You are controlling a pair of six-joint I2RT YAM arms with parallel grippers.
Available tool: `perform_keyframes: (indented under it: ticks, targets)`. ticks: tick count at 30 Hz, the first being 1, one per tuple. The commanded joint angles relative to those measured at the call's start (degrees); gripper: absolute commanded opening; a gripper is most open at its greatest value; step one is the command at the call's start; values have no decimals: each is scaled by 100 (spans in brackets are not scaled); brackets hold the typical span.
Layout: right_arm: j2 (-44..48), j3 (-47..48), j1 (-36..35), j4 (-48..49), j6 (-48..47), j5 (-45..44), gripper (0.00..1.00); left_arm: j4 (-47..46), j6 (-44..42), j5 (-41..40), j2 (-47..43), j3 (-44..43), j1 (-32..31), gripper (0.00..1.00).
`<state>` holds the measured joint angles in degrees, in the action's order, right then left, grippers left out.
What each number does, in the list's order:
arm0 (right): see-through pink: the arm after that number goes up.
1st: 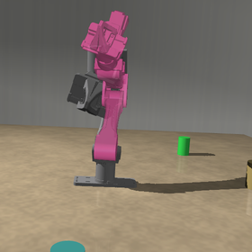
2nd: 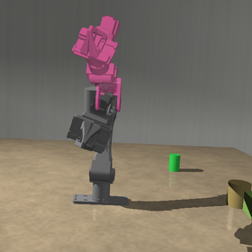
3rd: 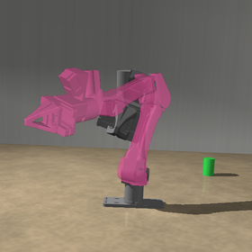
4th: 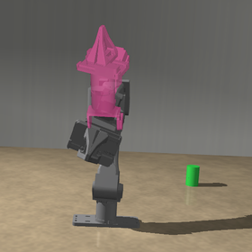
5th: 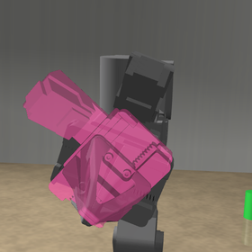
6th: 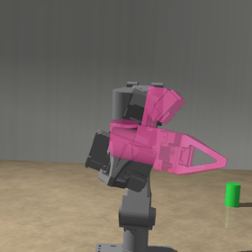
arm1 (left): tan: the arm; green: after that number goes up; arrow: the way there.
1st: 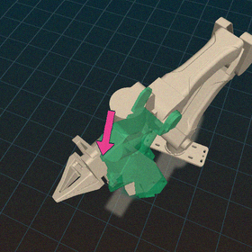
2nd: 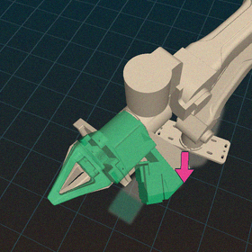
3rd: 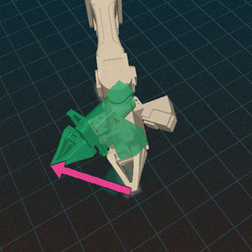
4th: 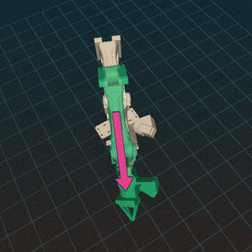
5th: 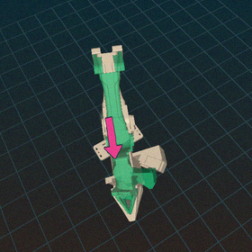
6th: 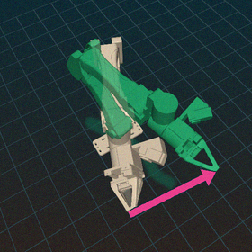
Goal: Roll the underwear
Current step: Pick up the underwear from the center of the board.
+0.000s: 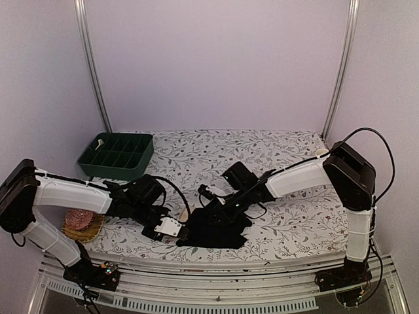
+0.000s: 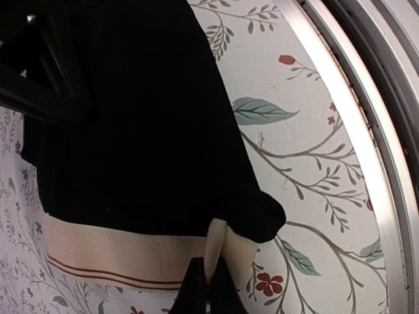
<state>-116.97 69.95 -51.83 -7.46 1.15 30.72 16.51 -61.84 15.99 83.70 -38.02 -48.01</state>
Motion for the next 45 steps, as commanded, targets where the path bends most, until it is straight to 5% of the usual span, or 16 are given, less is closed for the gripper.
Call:
perform_keyframes:
  ticks: [1, 23, 28, 32, 45]
  targets:
    - [364, -17, -117, 234, -266, -51, 24, -82, 75, 40, 81, -95, -37, 0]
    - [83, 158, -198, -46, -402, -603, 21, -87, 117, 55, 216, -135, -24, 0]
    - [80, 160, -209, -10, -455, -367, 5, -110, 127, 65, 259, -140, -23, 0]
    - [135, 135, -215, 4, -503, -285, 2, -153, 200, 86, 272, -148, 7, 0]
    - [2733, -1489, -219, 1405, -1380, -1258, 2, 98, 872, 997, -736, -862, 828, 0]
